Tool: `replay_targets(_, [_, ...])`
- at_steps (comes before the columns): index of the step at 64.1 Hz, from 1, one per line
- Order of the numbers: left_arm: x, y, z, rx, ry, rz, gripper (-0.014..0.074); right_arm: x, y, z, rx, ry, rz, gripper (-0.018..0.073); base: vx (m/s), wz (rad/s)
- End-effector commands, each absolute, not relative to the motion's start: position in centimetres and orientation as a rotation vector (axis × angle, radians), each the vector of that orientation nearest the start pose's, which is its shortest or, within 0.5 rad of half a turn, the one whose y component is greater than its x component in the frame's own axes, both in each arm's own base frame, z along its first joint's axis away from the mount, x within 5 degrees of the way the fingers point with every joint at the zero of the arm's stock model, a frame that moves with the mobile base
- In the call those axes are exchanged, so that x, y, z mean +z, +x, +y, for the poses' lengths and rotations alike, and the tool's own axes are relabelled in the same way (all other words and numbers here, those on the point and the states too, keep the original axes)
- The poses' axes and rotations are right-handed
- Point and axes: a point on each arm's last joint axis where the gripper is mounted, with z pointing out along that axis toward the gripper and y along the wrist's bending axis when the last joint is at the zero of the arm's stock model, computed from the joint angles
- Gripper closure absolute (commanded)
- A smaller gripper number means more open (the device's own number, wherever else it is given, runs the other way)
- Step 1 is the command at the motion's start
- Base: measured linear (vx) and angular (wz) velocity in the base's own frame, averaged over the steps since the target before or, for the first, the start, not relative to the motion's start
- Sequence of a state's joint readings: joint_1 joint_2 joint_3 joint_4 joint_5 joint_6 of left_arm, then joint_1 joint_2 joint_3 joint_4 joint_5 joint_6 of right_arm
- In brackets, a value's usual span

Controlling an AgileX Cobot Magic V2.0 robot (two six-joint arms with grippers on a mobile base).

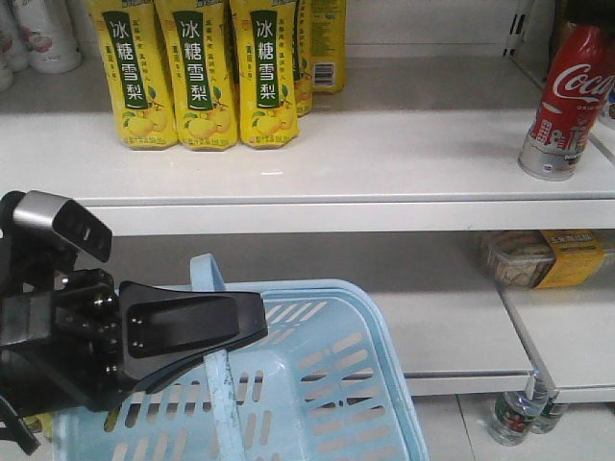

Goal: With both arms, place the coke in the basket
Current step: 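Close the right gripper on the Coca-Cola bottle's neck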

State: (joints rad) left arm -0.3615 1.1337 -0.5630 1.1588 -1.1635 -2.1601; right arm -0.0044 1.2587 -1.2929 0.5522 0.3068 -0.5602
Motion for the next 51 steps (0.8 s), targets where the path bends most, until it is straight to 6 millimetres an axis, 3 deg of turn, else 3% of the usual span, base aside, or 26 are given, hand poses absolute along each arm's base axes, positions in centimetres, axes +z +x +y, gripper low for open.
replay_targets(1, [33.8, 14.4, -13.9, -2.201, 0.271, 1.611, 0.0603, 46.8, 26.8, 1.3, 0.1, -0.142, 1.623, 0.0575, 0.0, 0.0])
replay_targets(9, [33.8, 14.4, -13.9, -2.201, 0.271, 1.611, 0.0603, 48.5, 23.7, 1.5, 0.103, -0.183, 1.584, 0.0569, 0.0, 0.0])
replay_targets(19, [33.8, 14.4, -13.9, -2.201, 0.271, 1.611, 0.0603, 51.5, 16.6, 2.0, 0.102, -0.248, 1.479, 0.0567, 0.0, 0.0])
replay_targets(31, [33.8, 14.4, -13.9, -2.201, 0.271, 1.611, 0.0603, 51.6, 10.5, 3.3, 0.236, -0.352, 1.512, 0.0565, 0.0, 0.0])
replay_targets(39, [33.8, 14.4, -13.9, -2.201, 0.271, 1.611, 0.0603, 50.5, 9.3, 4.5, 0.434, -0.379, 1.541, 0.0565, 0.0, 0.0])
replay_targets(51, [33.8, 14.4, -13.9, -2.201, 0.271, 1.611, 0.0603, 45.4, 11.4, 6.0, 0.708, -0.435, 1.603, 0.0565, 0.0, 0.0])
